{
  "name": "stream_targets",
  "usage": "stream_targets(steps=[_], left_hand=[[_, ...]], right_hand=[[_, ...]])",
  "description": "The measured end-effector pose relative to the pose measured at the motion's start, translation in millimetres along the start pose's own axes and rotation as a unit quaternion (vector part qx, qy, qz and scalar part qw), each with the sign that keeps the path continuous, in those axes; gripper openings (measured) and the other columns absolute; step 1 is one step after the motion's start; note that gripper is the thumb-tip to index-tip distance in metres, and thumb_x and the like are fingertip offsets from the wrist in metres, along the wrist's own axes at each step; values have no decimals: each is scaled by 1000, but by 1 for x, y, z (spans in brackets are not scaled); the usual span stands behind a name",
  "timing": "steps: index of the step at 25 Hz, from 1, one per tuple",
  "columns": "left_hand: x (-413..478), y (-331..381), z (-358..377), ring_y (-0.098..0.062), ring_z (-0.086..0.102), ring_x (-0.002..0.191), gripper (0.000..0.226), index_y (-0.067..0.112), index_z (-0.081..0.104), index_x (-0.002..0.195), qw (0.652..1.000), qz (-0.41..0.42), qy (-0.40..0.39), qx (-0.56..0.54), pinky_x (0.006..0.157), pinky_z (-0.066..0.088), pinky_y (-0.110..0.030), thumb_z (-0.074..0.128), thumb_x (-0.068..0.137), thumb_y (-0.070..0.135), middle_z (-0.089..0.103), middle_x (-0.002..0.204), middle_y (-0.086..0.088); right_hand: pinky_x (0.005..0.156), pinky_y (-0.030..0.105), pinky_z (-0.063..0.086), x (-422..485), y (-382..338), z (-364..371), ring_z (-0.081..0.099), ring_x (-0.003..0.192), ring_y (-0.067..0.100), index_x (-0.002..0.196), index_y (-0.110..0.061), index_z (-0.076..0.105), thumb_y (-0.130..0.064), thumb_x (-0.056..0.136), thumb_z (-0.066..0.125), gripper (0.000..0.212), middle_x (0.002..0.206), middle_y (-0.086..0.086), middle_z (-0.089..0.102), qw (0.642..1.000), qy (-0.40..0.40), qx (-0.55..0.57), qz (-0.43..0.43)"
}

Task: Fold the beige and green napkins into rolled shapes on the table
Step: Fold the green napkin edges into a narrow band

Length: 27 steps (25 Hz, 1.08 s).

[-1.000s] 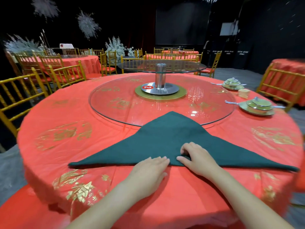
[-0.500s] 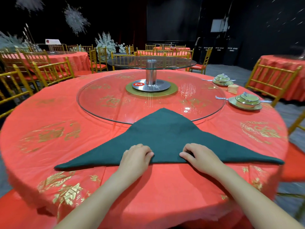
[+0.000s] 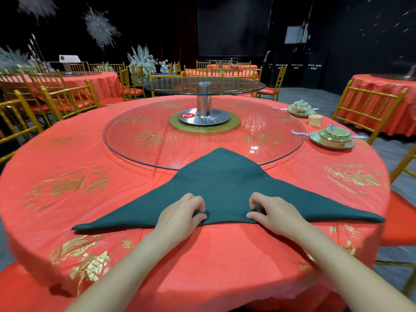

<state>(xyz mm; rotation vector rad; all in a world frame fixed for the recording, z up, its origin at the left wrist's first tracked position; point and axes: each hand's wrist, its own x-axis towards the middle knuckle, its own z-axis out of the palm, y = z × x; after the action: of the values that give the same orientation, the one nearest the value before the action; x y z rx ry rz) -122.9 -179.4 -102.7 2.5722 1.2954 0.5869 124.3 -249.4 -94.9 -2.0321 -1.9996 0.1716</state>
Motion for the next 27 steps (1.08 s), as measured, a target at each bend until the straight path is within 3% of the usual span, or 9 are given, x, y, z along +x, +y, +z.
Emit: stream_targets(steps=[2, 4, 8, 11, 14, 18, 21, 24, 27], left_hand=[[-5, -9, -1, -8, 52, 94, 22, 30, 63, 90, 998, 64, 4, 12, 73, 44, -27, 50, 88, 47, 54, 98, 15], [-11, -26, -4, -7, 50, 92, 36, 30, 70, 91, 988, 144, 15, 54, 69, 46, -27, 45, 84, 56, 56, 97, 16], [-22, -54, -22, -12, 52, 80, 30, 28, 73, 91, 955, 245, 47, 160, 62, 43, -26, 47, 86, 43, 58, 86, 10], [-26, -64, -33, -15, 56, 70, 34, 26, 73, 86, 941, 270, 47, 199, 55, 44, -27, 40, 91, 34, 58, 78, 9], [-32, -71, -39, -16, 58, 66, 43, 25, 71, 89, 962, 233, 1, 140, 56, 47, -27, 29, 99, 34, 57, 77, 7], [-43, -75, -47, -10, 60, 82, 34, 27, 64, 94, 982, 154, -81, 79, 73, 42, -16, 34, 87, 40, 61, 87, 12], [-42, -74, -48, -14, 59, 93, 17, 22, 53, 103, 993, 78, -81, 33, 78, 40, -20, 43, 93, 32, 59, 92, 14], [-33, -63, -42, -23, 59, 97, 13, 22, 42, 107, 995, 12, -60, 80, 80, 42, -33, 46, 95, 26, 59, 98, 10], [-29, -59, -38, -28, 61, 90, 11, 20, 50, 101, 987, 4, -41, 158, 74, 44, -36, 55, 91, 24, 53, 102, 3]], right_hand=[[66, 28, 38, -2, 4, 1, 52, 79, 9, 84, -31, 56, -47, 88, 54, 16, 86, -12, 54, 998, 34, -34, -40], [69, 27, 38, -7, 19, 4, 56, 78, 10, 84, -32, 69, -52, 86, 51, 26, 87, -12, 56, 984, 110, -56, -126], [77, 26, 37, -19, 46, 8, 54, 78, 12, 93, -28, 73, -49, 88, 49, 32, 88, -6, 61, 943, 180, -141, -242], [70, 31, 45, -17, 53, -2, 58, 71, 18, 85, -22, 72, -36, 92, 49, 27, 81, -4, 60, 916, 201, -192, -289], [61, 31, 47, -21, 59, -9, 58, 66, 20, 82, -19, 69, -31, 96, 41, 34, 76, -3, 58, 915, 206, -190, -291], [66, 22, 38, -41, 58, -8, 55, 69, 10, 83, -26, 66, -35, 91, 44, 25, 75, -11, 59, 946, 129, -147, -260], [68, 19, 39, -41, 49, -19, 57, 75, 6, 83, -34, 56, -35, 91, 52, 8, 78, -18, 61, 987, 51, -65, -136], [70, 22, 39, -33, 48, -20, 55, 75, 4, 79, -39, 44, -35, 92, 54, 17, 79, -18, 61, 998, -5, -13, -62], [69, 21, 31, -26, 48, -17, 50, 71, 3, 79, -35, 45, -40, 91, 54, 16, 74, -20, 54, 998, 9, -47, -48]])
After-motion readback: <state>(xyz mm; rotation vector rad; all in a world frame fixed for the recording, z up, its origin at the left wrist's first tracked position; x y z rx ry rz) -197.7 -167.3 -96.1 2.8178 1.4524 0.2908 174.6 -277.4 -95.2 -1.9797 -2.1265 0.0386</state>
